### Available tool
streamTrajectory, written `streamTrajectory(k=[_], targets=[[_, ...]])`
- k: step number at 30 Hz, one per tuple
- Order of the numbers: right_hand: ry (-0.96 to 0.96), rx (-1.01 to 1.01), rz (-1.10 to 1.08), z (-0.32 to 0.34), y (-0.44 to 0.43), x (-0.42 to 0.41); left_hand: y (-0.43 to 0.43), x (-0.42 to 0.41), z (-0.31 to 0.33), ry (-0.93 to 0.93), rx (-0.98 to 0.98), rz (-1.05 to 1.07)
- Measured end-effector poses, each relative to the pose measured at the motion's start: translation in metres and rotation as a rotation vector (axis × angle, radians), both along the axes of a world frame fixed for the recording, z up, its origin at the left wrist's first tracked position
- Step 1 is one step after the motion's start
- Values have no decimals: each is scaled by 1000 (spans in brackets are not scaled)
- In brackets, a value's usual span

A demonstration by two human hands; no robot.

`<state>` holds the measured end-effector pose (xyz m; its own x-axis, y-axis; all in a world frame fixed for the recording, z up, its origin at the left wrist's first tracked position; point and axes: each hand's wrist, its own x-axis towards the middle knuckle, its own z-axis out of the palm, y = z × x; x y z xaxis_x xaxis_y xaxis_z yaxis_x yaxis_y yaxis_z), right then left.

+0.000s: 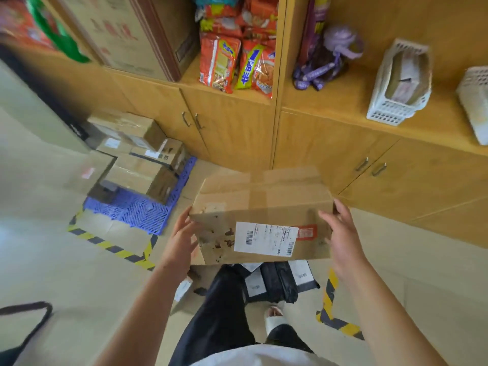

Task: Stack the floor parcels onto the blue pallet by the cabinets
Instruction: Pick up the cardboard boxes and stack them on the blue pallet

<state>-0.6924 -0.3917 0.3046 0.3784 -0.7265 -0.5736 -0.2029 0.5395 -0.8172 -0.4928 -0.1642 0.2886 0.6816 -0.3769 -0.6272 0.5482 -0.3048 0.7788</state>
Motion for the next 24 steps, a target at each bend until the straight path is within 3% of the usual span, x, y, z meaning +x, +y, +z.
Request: streamTrajectory(k=[6,13,24], targets=[[59,-9,130,20,38,-15,71,-57,46,1,22,138],[68,-72,369,32,118,30,178,-81,74,-30,20,347],[7,-190,628,34,357,147,430,-33,67,-109,15,568]])
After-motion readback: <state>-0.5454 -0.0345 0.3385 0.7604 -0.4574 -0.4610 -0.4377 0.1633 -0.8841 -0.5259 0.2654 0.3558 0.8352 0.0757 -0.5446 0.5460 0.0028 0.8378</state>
